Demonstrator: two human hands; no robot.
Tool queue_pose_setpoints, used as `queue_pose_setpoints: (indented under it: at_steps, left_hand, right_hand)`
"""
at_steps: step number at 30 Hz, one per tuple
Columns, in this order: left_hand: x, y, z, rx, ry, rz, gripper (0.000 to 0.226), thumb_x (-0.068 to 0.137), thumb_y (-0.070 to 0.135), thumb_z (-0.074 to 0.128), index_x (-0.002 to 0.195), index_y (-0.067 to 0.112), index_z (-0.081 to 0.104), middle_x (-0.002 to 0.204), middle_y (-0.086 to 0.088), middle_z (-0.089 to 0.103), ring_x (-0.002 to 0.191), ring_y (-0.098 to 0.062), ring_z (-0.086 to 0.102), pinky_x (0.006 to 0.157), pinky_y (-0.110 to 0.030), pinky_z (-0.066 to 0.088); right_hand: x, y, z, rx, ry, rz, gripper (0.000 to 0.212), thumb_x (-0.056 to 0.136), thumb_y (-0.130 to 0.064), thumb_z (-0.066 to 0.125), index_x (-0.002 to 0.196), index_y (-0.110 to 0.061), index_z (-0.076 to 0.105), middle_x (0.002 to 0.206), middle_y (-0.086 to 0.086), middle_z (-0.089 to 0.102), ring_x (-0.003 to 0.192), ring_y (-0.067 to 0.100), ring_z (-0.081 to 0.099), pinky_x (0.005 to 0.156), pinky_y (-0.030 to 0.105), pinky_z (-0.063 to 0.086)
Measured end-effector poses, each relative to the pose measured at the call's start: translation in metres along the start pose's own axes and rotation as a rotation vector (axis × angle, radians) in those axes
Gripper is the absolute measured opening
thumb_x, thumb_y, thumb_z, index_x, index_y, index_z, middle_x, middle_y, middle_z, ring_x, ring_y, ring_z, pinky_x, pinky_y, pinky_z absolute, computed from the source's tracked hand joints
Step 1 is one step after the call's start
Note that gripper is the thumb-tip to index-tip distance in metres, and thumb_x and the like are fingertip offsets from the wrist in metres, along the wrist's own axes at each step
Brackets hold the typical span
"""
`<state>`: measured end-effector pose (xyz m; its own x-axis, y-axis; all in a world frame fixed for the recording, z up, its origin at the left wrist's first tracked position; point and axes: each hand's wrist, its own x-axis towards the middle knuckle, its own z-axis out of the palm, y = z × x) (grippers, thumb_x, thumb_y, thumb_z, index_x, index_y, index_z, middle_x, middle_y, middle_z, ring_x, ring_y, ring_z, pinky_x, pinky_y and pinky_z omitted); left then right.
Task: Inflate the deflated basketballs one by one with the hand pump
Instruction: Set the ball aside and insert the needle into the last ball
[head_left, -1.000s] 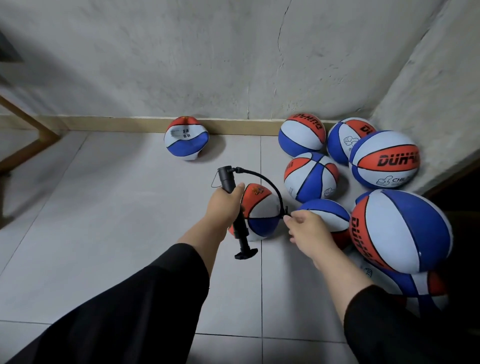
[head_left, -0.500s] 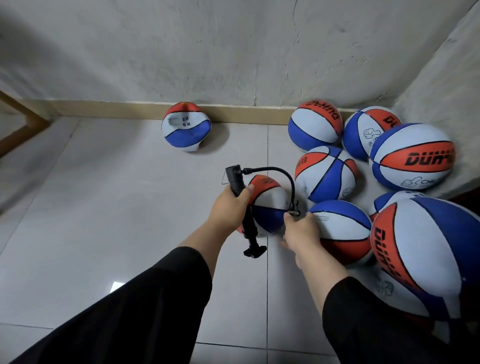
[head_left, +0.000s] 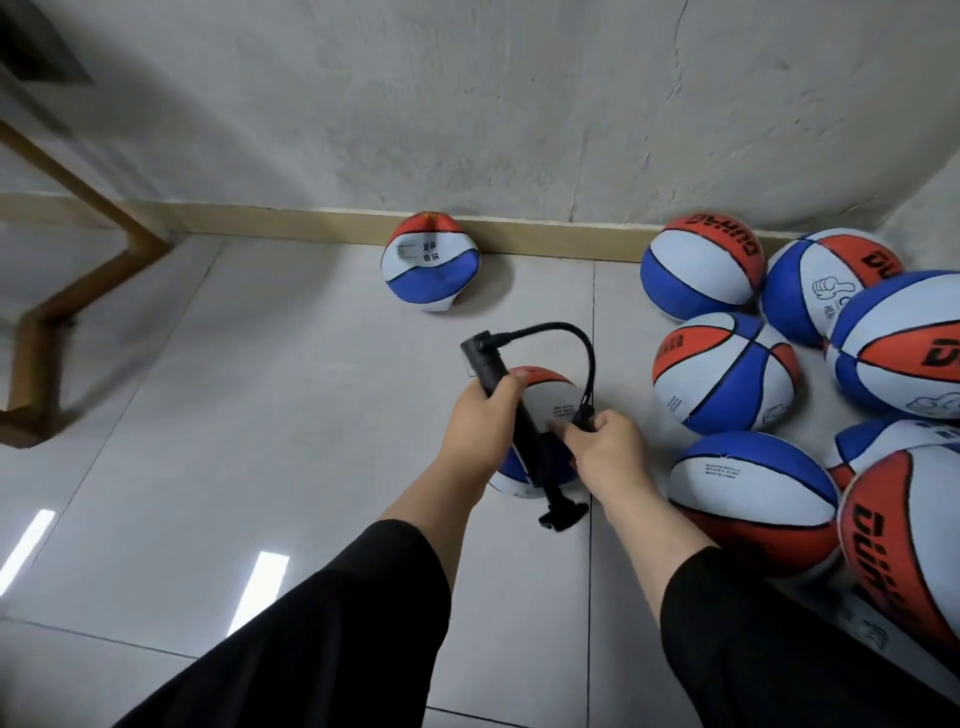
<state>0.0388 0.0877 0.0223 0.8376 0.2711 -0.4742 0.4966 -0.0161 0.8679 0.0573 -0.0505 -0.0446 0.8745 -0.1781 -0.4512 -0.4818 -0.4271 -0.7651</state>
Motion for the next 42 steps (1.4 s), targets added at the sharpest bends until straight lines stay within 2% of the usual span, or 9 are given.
queue_pose_setpoints:
  at_steps: [3,10,15,20,24,30,36,39,42]
  left_hand:
    - [-0.001,-0.011,0.004,0.113,-0.049,0.025,0.02,0.101,0.027,0.054,0.098,0.012,0.068,0.093,0.0,0.072,0.088,-0.018,0.066,0.076,-0.029,0.052]
    - [-0.004,-0.017,0.001,0.133,-0.046,0.041,0.022,0.1,0.029,0.052,0.095,0.014,0.067,0.089,-0.001,0.068,0.084,-0.017,0.061,0.073,-0.029,0.048]
    - [-0.009,-0.022,0.011,0.158,-0.112,0.05,0.018,0.101,0.022,0.051,0.097,0.027,0.068,0.089,0.014,0.07,0.08,0.005,0.062,0.059,-0.005,0.043]
    - [-0.013,-0.024,0.012,0.152,-0.094,0.047,0.017,0.103,0.022,0.052,0.105,0.018,0.068,0.089,0.011,0.068,0.082,-0.002,0.063,0.055,-0.003,0.041]
    - [-0.012,-0.022,0.003,0.142,-0.068,0.04,0.02,0.102,0.018,0.049,0.093,0.029,0.062,0.093,0.008,0.067,0.086,-0.008,0.062,0.066,-0.018,0.046]
    - [-0.011,-0.029,-0.006,0.011,-0.003,0.004,0.018,0.102,0.022,0.052,0.104,0.022,0.07,0.099,0.001,0.072,0.089,-0.016,0.064,0.068,-0.024,0.047]
    - [-0.009,-0.049,-0.017,-0.144,0.229,-0.123,0.013,0.098,0.028,0.061,0.088,0.02,0.062,0.078,0.001,0.055,0.073,-0.02,0.05,0.064,-0.032,0.04]
    - [-0.01,-0.051,-0.017,-0.179,0.173,-0.183,0.014,0.097,0.025,0.062,0.087,0.015,0.061,0.078,-0.001,0.051,0.072,-0.021,0.047,0.064,-0.032,0.037]
    - [-0.006,-0.038,-0.012,-0.168,0.106,-0.142,0.019,0.095,0.023,0.063,0.079,0.013,0.057,0.07,-0.001,0.05,0.068,-0.02,0.046,0.062,-0.031,0.038]
  right_hand:
    - [-0.003,-0.001,0.0,-0.203,-0.082,-0.011,0.034,0.096,-0.047,0.066,0.082,-0.016,0.069,0.075,0.001,0.069,0.073,0.024,0.066,0.059,0.029,0.044]
    - [0.0,-0.001,-0.007,-0.303,-0.086,-0.132,0.038,0.101,-0.043,0.057,0.092,-0.009,0.071,0.082,0.009,0.071,0.079,0.031,0.066,0.064,0.033,0.051]
    - [-0.007,0.006,-0.005,-0.346,0.024,-0.139,0.038,0.103,-0.039,0.054,0.092,-0.006,0.07,0.088,0.011,0.072,0.083,0.034,0.068,0.075,0.043,0.058]
    - [-0.015,0.004,-0.016,-0.363,-0.003,-0.127,0.039,0.104,-0.038,0.053,0.073,-0.014,0.057,0.075,0.003,0.063,0.073,0.027,0.06,0.06,0.033,0.045]
    - [-0.022,-0.008,-0.032,-0.13,0.092,-0.116,0.039,0.098,-0.026,0.056,0.067,-0.002,0.056,0.063,0.009,0.056,0.066,0.03,0.051,0.055,0.035,0.037]
    - [-0.019,-0.016,-0.054,-0.004,0.048,-0.023,0.041,0.081,-0.039,0.055,0.064,-0.004,0.066,0.077,0.011,0.075,0.08,0.037,0.07,0.075,0.048,0.058]
    - [-0.035,0.007,-0.031,0.14,-0.101,0.072,0.041,0.088,-0.036,0.064,0.092,0.005,0.065,0.079,0.011,0.066,0.081,0.031,0.067,0.081,0.057,0.061]
    - [-0.04,0.009,-0.021,0.24,-0.1,0.078,0.04,0.1,-0.033,0.059,0.104,0.007,0.062,0.102,0.025,0.069,0.102,0.038,0.069,0.088,0.057,0.06]
    - [-0.037,-0.002,-0.023,0.297,-0.038,0.027,0.034,0.102,-0.035,0.057,0.092,-0.004,0.064,0.084,0.011,0.063,0.086,0.027,0.066,0.095,0.056,0.057]
